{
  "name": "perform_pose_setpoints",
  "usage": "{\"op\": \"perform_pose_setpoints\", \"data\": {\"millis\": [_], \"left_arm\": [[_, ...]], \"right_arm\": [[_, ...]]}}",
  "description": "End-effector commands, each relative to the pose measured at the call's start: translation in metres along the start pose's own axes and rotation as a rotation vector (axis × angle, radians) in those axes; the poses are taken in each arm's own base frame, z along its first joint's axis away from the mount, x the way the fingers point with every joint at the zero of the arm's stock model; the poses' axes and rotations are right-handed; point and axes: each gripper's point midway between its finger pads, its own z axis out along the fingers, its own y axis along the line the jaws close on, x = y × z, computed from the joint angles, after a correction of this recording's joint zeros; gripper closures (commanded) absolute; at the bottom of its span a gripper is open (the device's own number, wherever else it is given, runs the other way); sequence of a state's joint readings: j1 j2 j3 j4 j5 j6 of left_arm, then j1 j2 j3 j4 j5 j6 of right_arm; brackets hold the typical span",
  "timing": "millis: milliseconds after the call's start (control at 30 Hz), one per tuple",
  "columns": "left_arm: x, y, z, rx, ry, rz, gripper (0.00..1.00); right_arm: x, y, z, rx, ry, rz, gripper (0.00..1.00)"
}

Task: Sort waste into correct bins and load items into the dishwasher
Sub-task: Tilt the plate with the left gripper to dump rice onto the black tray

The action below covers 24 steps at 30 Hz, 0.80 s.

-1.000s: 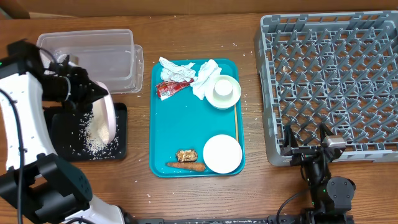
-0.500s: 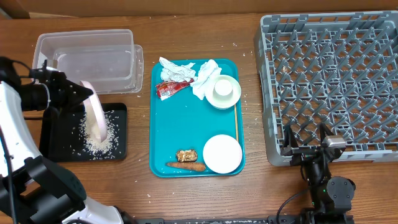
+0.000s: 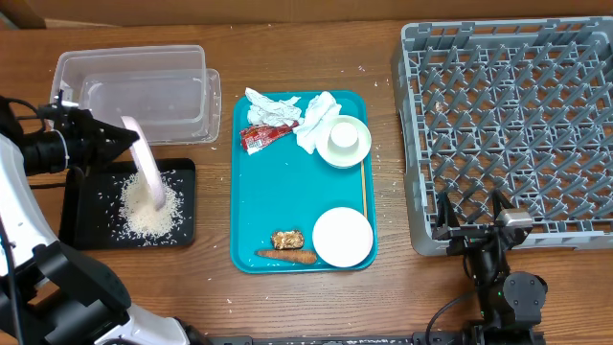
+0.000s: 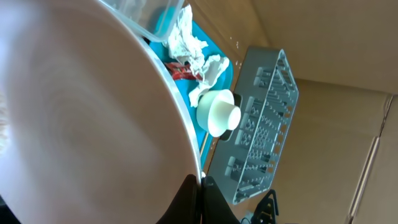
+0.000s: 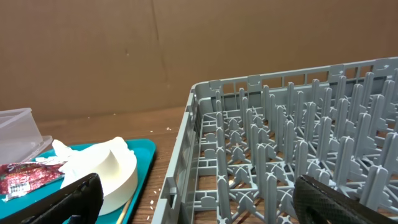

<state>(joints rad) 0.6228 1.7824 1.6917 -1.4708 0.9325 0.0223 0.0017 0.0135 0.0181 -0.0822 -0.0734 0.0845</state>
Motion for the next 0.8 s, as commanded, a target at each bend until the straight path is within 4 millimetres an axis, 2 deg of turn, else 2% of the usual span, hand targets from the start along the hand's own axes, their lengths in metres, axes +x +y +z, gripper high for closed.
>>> {"op": "perform_pose_setpoints", "data": {"millis": [0,267,567,667,767], "left_arm": [[-0.003,-0.016,-0.014,0.042,-0.046,0.04,0.96],[-0.004,-0.009,-0.014,0.006,-0.05,0.009,0.96],[-0.005,-0.013,-0.016,0.039,-0.056,0.022,0.96],[-0.001,-0.025,-0.017,0.112,-0.045,0.056,0.96],[-0.001,-0.018,-0.017,0.077,-0.045,0.037,0.96]], "right_arm": [[0.002,0.0,0.0,-0.001,-0.004,-0.004,0.0],[0.002,0.0,0.0,-0.001,-0.004,-0.004,0.0],[0.002,0.0,0.0,-0.001,-0.004,-0.004,0.0],[0.002,0.0,0.0,-0.001,-0.004,-0.004,0.0],[0.002,0.0,0.0,-0.001,-0.004,-0.004,0.0]]}}
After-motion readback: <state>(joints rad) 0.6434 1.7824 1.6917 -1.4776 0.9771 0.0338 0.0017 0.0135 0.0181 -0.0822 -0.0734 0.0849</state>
